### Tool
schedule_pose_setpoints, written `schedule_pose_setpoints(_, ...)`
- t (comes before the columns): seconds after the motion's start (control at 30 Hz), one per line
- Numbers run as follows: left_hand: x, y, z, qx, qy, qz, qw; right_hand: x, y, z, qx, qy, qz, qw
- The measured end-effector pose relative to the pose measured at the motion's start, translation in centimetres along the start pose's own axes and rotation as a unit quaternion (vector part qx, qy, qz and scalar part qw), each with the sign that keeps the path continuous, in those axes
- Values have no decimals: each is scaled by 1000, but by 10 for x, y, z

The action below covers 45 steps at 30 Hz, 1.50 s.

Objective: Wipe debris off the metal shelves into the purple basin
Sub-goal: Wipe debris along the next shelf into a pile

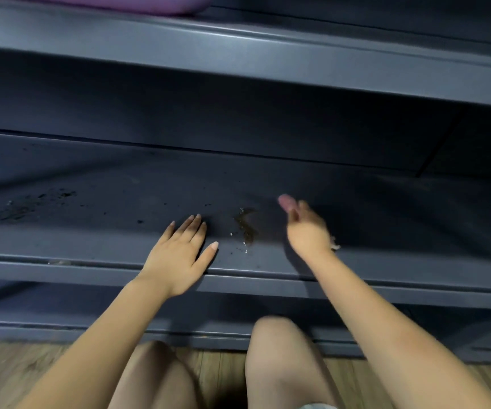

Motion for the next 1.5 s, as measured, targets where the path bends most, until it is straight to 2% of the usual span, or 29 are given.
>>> schedule_pose_setpoints(0.1,-1,-11,18,34,15,-1,999,26,1,-39,-92,-68,-56,992)
schedule_pose_setpoints(0.23,-3,-13,28,60,16,5,998,3,-8,-38,7,-147,-130,981)
schedule_pose_setpoints(0.4,-4,-11,27,58,13,-7,998,-56,-2,32,44,-170,-76,981)
schedule_pose_setpoints(0.6,-4,-10,27,53,0,-12,999,-99,-4,84,123,-109,8,986)
schedule_pose_setpoints(0.67,-3,-12,28,51,2,-5,999,-88,-1,78,122,-73,15,990)
schedule_pose_setpoints(0.77,0,-12,29,42,-3,6,999,-46,16,49,108,-105,-24,988)
schedule_pose_setpoints(0.87,0,-11,32,40,-1,2,999,3,38,5,37,-139,-52,988)
schedule_pose_setpoints(1.0,0,-9,33,36,-5,-8,999,28,68,-22,-19,-153,-30,988)
schedule_pose_setpoints(1.1,0,-9,32,37,-2,-3,999,8,80,3,37,-181,-2,983)
schedule_pose_setpoints(1.3,-3,-7,35,20,11,-11,1000,-81,63,77,273,-207,85,936)
schedule_pose_setpoints(1.37,-4,-6,35,15,8,-23,1000,-95,62,86,283,-195,110,933)
schedule_pose_setpoints(1.43,-2,-7,41,17,-7,-6,1000,-88,66,86,261,-126,137,947)
schedule_pose_setpoints(1.5,3,-7,51,31,-25,0,999,-68,78,73,248,-71,116,959)
Point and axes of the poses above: each hand's wrist, its own y-axis towards the middle knuckle, its own x-axis out of the back of the hand, z = x × y, the point moved 1 cm from there along y, towards the middle knuckle, and after that the axes turned 15 degrees about z, right-handed, at the moved point
